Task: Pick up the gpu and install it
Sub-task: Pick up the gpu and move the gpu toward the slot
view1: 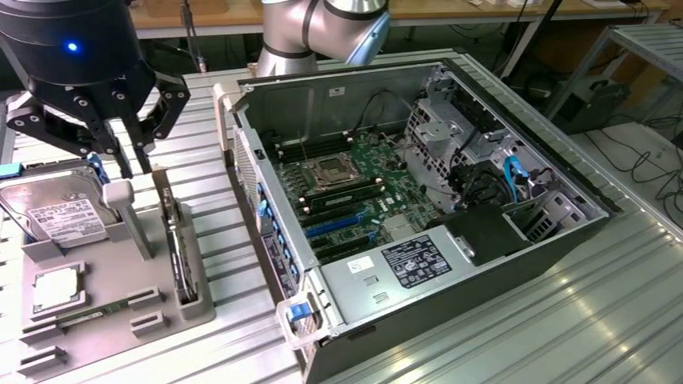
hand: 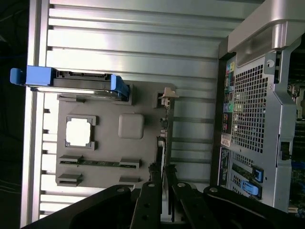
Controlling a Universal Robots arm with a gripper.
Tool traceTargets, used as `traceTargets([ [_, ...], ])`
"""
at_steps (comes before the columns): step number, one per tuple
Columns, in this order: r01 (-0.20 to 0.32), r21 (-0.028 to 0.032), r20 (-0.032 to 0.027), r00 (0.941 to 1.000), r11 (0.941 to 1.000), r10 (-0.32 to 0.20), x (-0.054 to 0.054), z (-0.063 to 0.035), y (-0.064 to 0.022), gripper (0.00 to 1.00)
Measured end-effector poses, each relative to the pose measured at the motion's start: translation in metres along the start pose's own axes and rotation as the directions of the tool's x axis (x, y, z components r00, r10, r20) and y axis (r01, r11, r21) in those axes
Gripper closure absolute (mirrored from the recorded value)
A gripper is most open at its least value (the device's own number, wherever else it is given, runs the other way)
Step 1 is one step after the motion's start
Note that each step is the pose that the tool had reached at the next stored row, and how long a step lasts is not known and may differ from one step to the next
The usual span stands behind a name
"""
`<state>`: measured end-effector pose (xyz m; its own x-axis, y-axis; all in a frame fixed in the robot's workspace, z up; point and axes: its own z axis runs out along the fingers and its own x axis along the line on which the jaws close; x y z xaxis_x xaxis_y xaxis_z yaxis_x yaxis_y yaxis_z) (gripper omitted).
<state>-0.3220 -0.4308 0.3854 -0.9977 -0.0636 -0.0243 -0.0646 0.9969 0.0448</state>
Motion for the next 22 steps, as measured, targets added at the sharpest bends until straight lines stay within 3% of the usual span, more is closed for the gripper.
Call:
traceTargets([
  [1, 0.0, 0.0, 0.0, 1.0, 1.0, 0.0, 0.0, 0.0, 0.0, 0.83],
  [4, 0.0, 0.0, 0.0, 1.0, 1.0, 0.0, 0.0, 0.0, 0.0, 0.64],
  [5, 0.0, 0.0, 0.0, 1.0, 1.0, 0.0, 0.0, 0.0, 0.0, 0.64],
  [9, 0.0, 0.0001, -0.0001, 1.0, 1.0, 0.0, 0.0, 0.0001, 0.0, 0.4],
  [10, -0.003, -0.0003, 0.0004, 1.0, 1.0, 0.003, 0.0, 0.0011, 0.0, 0.4],
  [11, -0.023, 0.0002, 0.0011, 0.9997, 0.9997, 0.023, 0.0, 0.0025, -0.0001, 0.34],
  [12, -0.056, 0.001, 0.0027, 0.9984, 0.9984, 0.056, 0.0, 0.005, -0.0002, 0.34],
  [14, -0.071, 0.0013, 0.0034, 0.9975, 0.9975, 0.071, 0.0, 0.0067, -0.0003, 0.34],
  [22, -0.071, 0.0035, 0.0071, 0.9974, 0.9974, 0.071, 0.001, 0.0164, -0.0011, 0.34],
])
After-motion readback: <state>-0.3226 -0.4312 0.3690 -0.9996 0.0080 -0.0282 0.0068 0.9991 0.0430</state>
